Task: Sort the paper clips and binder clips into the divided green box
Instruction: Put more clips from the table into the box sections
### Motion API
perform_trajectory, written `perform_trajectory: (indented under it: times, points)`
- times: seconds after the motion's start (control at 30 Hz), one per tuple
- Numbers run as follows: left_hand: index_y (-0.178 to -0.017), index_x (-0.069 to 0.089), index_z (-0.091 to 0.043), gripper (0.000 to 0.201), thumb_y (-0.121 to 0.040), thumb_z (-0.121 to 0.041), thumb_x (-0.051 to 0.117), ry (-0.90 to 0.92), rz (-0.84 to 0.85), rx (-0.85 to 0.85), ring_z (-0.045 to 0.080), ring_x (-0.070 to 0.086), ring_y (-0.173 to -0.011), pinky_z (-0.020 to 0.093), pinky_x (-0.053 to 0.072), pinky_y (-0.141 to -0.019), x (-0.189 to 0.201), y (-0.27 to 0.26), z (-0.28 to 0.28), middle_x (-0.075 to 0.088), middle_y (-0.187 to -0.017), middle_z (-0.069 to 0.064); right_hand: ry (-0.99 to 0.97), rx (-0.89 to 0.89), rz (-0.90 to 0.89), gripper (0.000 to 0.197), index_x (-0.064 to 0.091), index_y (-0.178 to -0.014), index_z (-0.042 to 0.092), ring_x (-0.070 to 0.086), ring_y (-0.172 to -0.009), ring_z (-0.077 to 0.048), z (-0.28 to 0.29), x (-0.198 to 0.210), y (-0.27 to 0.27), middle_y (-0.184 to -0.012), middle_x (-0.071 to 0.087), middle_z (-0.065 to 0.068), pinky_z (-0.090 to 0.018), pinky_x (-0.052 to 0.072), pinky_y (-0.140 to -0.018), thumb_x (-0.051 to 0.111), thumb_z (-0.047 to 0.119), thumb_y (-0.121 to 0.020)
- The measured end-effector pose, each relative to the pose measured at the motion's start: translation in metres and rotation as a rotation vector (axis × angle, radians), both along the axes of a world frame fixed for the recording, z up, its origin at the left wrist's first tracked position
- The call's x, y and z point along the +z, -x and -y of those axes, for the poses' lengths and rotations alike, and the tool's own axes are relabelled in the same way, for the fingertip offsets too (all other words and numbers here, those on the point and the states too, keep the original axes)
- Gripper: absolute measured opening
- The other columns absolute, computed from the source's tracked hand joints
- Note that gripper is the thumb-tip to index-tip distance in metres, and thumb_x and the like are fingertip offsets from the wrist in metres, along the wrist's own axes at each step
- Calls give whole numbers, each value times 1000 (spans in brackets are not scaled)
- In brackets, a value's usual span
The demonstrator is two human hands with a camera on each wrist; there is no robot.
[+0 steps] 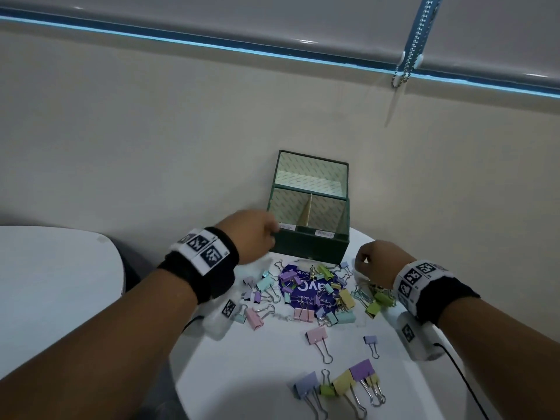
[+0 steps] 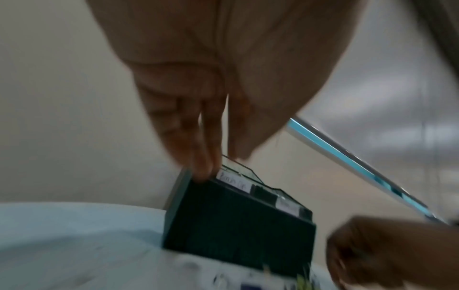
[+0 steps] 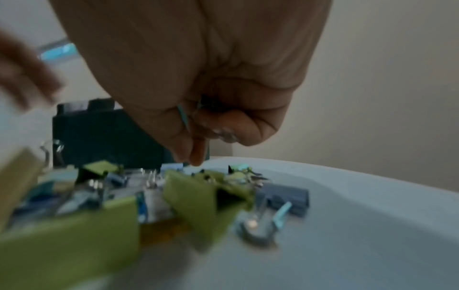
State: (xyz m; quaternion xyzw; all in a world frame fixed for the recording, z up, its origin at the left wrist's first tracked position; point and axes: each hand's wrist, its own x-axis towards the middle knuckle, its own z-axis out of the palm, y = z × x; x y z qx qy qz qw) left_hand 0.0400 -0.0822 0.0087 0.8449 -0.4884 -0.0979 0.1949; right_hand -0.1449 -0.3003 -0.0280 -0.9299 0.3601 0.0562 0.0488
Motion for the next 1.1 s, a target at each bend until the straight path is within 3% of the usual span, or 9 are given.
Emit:
perform_trajectory:
  times: [0.07,0.17,0.37,0.47,0.67,0.8,0.87,1.0,1.1]
  points:
    - [-135,56,-28,37,-99,-32,54,-241,82,-60,16,55,-119,30,42,-100,-11,7,-9,56,-136,-4,-48,7,42,17,71,-105,26,56,-86,-14,-2,2,-3,-94,61,6,-24,45,-80,59,33,-95]
    - [-141,49,-31,42,-100,-27,48,-320,103,-46,21,51,-126,34,43,-104,-23,8,-13,49,-143,-1,-93,2,2,26,70,-118,31,52,-94,-13,-9,-1,-12,-114,63,5,-25,43,-90,65,36,-93]
    - [-128,55,-28,46,-88,-5,54,-319,156,-120,23,54,-112,40,50,-93,-34,18,-9,52,-117,0,-39,-28,-77,18,68,-100,17,62,-91,-17,-20,8,-17,-102,68,0,-24,47,-75,69,32,-89]
    - [-104,55,-24,22,-87,-9,53,-322,149,-102,23,55,-106,39,50,-90,-37,17,-9,48,-105,-1,-48,-4,-24,14,64,-94,15,64,-82,-16,-23,35,-17,-93,67,0,-27,53,-74,67,29,-91]
    - [-124,57,-26,30,-95,-26,52,-323,118,-48,20,56,-105,38,51,-92,-44,16,-20,51,-117,0,-111,113,221,15,55,-80,16,57,-73,-14,-49,78,-60,-86,65,-1,-23,46,-61,62,20,-93]
    - [-123,51,-24,30,-94,-25,52,-285,90,-11,22,57,-104,39,51,-91,-43,20,-27,54,-118,1,-128,88,227,12,57,-82,14,59,-75,-18,-66,73,-102,-88,64,-7,-30,55,-70,55,18,-93]
    - [-128,44,-23,37,-92,-25,54,-261,80,7,23,59,-105,39,51,-90,-44,25,-29,56,-121,2,-152,50,299,6,63,-92,13,65,-90,-19,-72,71,-114,-101,69,-5,-33,55,-81,60,18,-91]
    - [-126,45,-21,35,-94,-30,52,-261,107,-1,24,56,-110,39,49,-90,-46,29,-36,53,-122,4,-114,98,298,38,61,-128,29,54,-122,-23,-82,62,-113,-132,59,5,-36,48,-100,67,31,-90]
    - [-123,47,-19,34,-93,-34,54,-331,142,-17,26,53,-112,39,47,-88,-47,29,-38,49,-121,6,58,193,358,18,68,-106,34,58,-107,-18,-96,56,-96,-111,59,13,-40,53,-95,66,26,-90]
